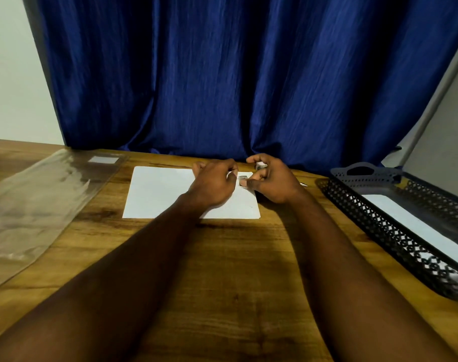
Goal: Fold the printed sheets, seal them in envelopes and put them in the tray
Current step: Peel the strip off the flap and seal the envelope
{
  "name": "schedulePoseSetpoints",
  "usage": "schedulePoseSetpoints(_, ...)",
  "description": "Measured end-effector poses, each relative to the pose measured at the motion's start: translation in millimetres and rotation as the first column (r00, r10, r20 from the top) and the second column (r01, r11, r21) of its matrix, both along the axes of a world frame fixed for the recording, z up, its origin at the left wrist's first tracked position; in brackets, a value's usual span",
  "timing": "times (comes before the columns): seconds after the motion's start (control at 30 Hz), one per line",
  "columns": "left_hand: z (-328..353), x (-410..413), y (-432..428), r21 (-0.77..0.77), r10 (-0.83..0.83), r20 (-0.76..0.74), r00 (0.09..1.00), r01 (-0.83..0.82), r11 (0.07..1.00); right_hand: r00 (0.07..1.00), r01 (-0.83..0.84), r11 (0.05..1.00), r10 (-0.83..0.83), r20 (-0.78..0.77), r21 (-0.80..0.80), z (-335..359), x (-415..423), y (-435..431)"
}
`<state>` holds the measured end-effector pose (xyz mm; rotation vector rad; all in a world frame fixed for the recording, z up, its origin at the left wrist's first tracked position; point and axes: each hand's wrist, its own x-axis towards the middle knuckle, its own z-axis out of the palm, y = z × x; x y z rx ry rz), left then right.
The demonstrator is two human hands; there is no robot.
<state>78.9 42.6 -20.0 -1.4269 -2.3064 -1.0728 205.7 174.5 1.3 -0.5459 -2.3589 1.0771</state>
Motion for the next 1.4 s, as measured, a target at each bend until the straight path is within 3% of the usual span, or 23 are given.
schedulePoseSetpoints(0.27,-2,-4,2,0.074,-0.007,-0.049,0.999,0.011,0.997,0.999,0.047,0.999,-0.047,-0.016,-0.028,-1,-4,4)
schedulePoseSetpoints(1.03,-2,-2,2,0.143,0.024,-0.108,0.994,-0.008,0.99,0.997,0.082,0.993,-0.08,-0.019,0.089,7,-6,-4)
schedulePoseSetpoints(1.4,-3,-2,5,0.176,0.083,-0.169,0.982,-0.053,0.983,0.989,0.142,0.951,-0.127,-0.071,0.275,8,-9,-8)
